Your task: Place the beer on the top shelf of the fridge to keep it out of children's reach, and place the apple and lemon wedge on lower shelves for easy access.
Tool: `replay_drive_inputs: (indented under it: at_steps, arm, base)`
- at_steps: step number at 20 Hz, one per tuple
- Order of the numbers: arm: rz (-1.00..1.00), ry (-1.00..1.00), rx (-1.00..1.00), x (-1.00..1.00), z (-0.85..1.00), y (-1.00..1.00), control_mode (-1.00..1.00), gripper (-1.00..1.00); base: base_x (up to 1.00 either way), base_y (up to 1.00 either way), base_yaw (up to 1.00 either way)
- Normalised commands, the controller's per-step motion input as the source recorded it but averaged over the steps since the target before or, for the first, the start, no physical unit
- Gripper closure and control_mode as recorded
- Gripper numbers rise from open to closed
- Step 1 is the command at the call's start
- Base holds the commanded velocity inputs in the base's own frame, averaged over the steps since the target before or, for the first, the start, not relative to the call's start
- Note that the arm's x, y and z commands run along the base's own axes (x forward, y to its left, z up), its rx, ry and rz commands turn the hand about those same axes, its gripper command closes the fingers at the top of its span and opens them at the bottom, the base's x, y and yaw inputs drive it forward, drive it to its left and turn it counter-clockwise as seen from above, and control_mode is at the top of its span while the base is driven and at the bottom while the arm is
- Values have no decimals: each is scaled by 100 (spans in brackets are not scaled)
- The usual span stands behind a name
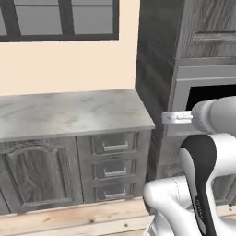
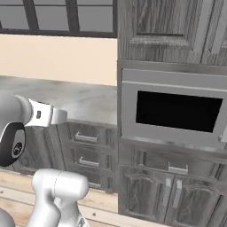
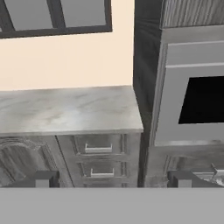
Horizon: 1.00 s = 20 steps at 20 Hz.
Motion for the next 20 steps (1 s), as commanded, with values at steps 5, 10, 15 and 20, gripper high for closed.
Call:
replay_drive_inputs:
  at_steps: [5,10,15,20]
  arm:
    - [0,0,0,0,0,0,100,-100]
    - [0,0,0,0,0,0,100,-100]
    - [0,0,0,0,0,0,100,-100]
    - [0,0,0,0,0,0,100,-100]
  base:
    - [34,100,0]
    - [45,100,0]
    - [57,100,0]
    - [67,100,0]
